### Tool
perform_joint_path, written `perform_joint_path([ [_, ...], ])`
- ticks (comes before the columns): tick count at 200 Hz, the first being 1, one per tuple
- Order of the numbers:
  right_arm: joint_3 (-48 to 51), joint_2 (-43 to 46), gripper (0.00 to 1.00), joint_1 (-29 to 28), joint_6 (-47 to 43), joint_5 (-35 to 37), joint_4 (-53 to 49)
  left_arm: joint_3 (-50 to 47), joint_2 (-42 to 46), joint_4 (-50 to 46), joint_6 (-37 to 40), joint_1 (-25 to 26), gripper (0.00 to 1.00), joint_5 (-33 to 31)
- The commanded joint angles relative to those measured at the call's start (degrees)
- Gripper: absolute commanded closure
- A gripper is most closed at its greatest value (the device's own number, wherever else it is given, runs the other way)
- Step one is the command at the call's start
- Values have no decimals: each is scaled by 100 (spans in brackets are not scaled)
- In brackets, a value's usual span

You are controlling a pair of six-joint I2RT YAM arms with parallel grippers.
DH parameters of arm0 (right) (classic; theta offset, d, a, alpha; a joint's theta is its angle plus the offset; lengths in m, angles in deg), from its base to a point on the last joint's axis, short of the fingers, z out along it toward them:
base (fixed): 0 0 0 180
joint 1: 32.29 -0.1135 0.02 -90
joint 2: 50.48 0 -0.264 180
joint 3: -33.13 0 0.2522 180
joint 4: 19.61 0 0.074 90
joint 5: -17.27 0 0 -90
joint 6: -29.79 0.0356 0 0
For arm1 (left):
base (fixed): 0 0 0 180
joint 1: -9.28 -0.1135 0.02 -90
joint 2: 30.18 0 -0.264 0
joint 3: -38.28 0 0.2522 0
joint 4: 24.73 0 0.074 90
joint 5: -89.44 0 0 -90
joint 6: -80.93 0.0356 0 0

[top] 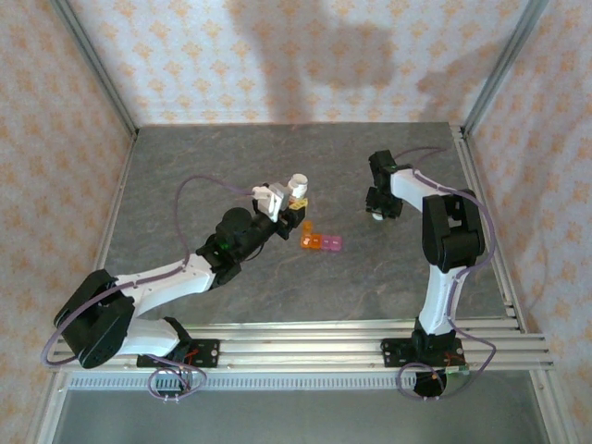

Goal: Sort the pills into containers

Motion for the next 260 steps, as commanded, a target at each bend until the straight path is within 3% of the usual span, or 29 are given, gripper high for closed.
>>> perform_joint_path([
  [1, -63, 207, 65, 28, 13, -52, 10, 140, -33, 141, -43, -20, 100, 69],
  [76, 132, 1356, 68, -19, 235, -884, -152, -190, -481, 932, 195, -13, 100, -191],
  [153, -969, 1813, 68, -395, 29, -1259, -1081, 151, -1718, 1726, 625, -37, 100, -645],
  [203, -1972, 1600, 67, -527, -229, -1619, -1697, 495, -2770, 2971, 417, -420, 100, 185],
  [260, -2566, 1332, 66, -635, -382, -2200, -2014, 1097, -3448, 3035, 488, -695, 100, 1034],
])
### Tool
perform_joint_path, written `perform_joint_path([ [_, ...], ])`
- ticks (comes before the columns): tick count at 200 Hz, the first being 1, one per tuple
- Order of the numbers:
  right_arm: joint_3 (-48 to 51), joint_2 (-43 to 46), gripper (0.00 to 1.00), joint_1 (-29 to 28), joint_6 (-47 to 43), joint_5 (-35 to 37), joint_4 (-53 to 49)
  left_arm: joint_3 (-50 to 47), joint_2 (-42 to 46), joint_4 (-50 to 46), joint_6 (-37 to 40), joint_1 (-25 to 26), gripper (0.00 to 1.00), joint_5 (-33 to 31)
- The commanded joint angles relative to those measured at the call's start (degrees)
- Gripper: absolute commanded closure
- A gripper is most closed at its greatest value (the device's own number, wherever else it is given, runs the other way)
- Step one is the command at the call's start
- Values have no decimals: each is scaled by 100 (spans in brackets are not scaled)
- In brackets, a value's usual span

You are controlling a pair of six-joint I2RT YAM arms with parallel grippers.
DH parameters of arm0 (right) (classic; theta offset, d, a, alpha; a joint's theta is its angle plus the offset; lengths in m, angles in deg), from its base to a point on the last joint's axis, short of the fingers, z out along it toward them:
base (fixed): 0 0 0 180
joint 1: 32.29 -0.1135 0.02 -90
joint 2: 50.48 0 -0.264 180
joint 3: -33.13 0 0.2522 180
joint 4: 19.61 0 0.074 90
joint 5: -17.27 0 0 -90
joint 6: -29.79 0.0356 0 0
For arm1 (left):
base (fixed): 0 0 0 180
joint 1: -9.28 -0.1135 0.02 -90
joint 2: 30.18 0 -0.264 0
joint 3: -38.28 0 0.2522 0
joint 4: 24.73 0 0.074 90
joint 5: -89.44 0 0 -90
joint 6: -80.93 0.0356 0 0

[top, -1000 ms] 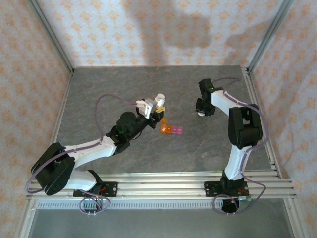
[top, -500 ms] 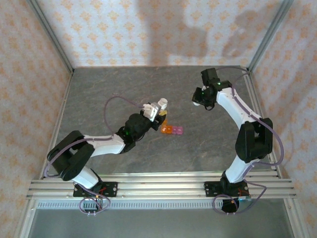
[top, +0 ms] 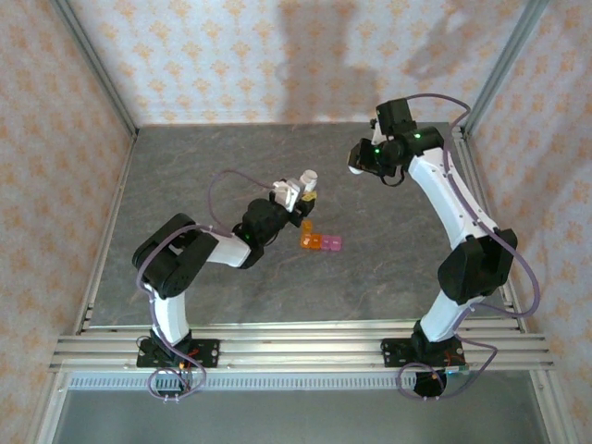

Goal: Sort the pills into containers

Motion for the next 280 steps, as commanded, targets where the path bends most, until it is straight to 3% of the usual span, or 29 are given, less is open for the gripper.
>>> perform_joint_path([
  [1, -333, -233, 66, -117, -192, -331, -379, 277, -114, 512, 74, -66, 100, 556],
  [80, -793, -595, 66, -341, -345, -985, -664, 456, -607, 606, 332, -219, 100, 1491],
  [280, -1116, -1294, 66, -652, -760, -1089, -1121, 448, -320, 562, 461, -225, 100, 1882],
])
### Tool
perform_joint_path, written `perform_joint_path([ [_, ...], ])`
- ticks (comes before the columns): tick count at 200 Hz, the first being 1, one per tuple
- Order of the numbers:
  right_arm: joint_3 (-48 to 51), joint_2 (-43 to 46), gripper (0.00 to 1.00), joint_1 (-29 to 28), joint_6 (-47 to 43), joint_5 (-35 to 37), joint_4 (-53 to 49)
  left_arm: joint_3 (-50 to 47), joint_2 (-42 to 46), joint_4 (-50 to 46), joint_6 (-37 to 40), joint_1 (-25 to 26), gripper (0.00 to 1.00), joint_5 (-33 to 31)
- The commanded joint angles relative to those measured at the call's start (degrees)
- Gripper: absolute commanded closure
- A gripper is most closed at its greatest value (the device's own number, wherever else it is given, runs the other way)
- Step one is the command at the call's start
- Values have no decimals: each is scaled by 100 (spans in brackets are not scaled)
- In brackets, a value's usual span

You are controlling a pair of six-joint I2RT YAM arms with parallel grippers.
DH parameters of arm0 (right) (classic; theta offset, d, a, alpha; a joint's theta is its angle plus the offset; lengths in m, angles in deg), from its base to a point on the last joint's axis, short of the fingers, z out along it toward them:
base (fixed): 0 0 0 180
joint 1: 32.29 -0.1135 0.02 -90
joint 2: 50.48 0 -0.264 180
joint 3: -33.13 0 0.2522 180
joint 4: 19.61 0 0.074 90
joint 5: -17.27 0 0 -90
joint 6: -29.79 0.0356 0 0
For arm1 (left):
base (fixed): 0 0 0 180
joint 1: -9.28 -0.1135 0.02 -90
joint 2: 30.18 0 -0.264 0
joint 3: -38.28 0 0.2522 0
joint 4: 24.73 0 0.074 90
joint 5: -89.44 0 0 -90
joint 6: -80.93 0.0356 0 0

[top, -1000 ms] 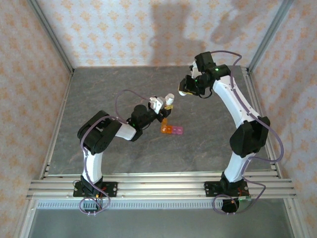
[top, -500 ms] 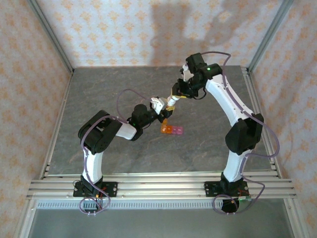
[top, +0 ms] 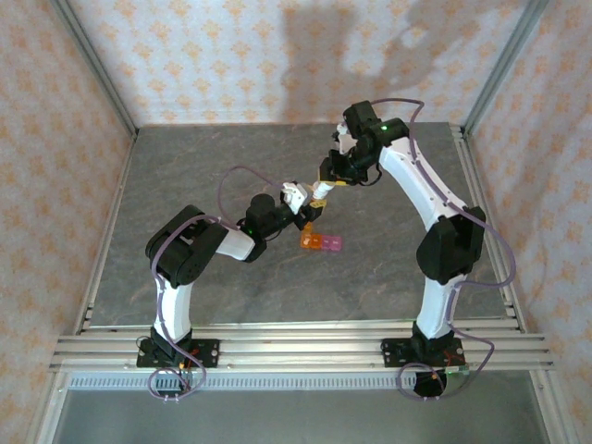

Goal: Sort the pills into containers

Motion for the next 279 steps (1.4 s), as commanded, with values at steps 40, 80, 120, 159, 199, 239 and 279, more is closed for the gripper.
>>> perform_joint_path([
  [40, -139, -164, 66, -35, -119, -332, -93, 72, 318, 422, 167, -28, 100, 333],
  [80, -224, -276, 66, -63, -316, -74, -407, 95, 376, 369, 230, -41, 100, 393],
  [120, -300, -508, 64, -227, -282, 65, -539, 163, 398, 353, 142, -56, 100, 438],
  [159, 30, -498, 62, -294, 354, 109, -98, 191, 398, 395, -38, -60, 100, 326],
  [199, 642, -34, 59, -303, 1204, 170, 636, 113, 398, 404, -26, -55, 100, 235],
  [239, 713, 288, 51, -301, 1478, 411, 802, 119, 338, 424, -103, -63, 100, 215],
  [279, 488, 692, 30, -222, 1445, 853, 778, 148, 267, 443, -174, -72, 100, 217],
])
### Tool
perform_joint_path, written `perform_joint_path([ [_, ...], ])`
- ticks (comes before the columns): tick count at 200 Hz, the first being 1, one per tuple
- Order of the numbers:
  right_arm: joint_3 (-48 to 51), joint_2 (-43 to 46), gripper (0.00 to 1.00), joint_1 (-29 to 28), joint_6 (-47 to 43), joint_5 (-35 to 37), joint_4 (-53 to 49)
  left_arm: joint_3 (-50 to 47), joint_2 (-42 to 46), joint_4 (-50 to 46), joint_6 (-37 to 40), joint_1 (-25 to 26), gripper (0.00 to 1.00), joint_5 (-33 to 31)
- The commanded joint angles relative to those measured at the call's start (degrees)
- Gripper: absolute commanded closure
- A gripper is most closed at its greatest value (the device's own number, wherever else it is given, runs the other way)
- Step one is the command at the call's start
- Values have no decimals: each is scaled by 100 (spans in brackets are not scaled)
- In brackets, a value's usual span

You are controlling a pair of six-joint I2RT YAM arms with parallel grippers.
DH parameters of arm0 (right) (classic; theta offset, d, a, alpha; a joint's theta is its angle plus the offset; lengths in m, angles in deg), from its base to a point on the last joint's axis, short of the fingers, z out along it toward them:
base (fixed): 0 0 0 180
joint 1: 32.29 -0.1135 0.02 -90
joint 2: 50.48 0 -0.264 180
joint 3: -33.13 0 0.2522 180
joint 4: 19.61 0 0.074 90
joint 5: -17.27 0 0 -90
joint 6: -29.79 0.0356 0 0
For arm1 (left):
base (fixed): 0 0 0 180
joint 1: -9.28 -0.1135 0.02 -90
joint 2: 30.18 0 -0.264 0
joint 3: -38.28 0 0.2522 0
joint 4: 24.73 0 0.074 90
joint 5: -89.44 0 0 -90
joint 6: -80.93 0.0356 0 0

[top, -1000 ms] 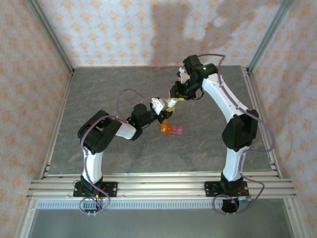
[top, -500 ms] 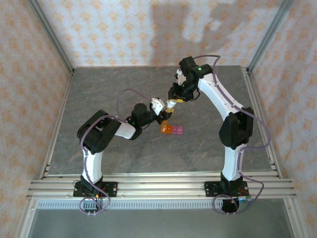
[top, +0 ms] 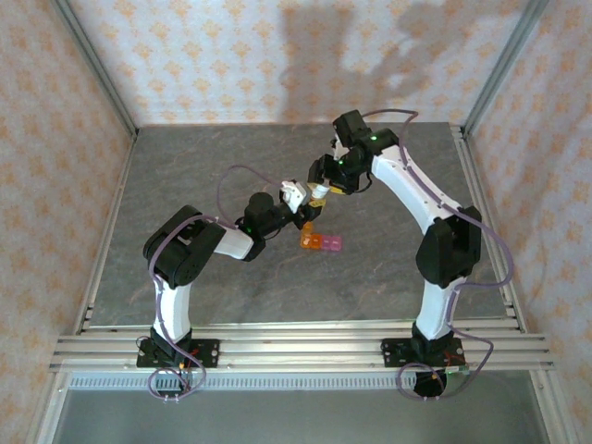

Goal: Sort the pills into containers

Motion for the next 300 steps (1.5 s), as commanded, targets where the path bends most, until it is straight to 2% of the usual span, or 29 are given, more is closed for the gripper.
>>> perform_joint_path([
  [1, -160, 498, 30, 69, 73, 430, 44, 143, 179, 467, -87, -2, 100, 52],
  [43, -100, 866, 23, 216, -55, 452, 192, 158, 171, 468, -169, -41, 100, 70],
  [82, 543, 1343, 24, 329, -805, 723, 1154, 143, 184, 507, -443, -126, 100, 194],
  [116, 1001, 1523, 22, 385, -1872, -255, 1699, 122, 251, 527, -744, -268, 100, 473],
  [139, 1039, 1459, 22, 385, -2113, -848, 1778, 178, 281, 534, -1058, -339, 100, 756],
  [161, 941, 1301, 22, 380, -2128, -1034, 1752, 297, 244, 555, -1348, -370, 100, 1035],
  [213, 599, 832, 27, 359, -2258, -1136, 1360, 400, 244, 556, -1520, -368, 100, 1273],
  [300, 743, 756, 41, 346, -2281, -1146, 1327, 436, 245, 542, -1559, -370, 100, 1357],
])
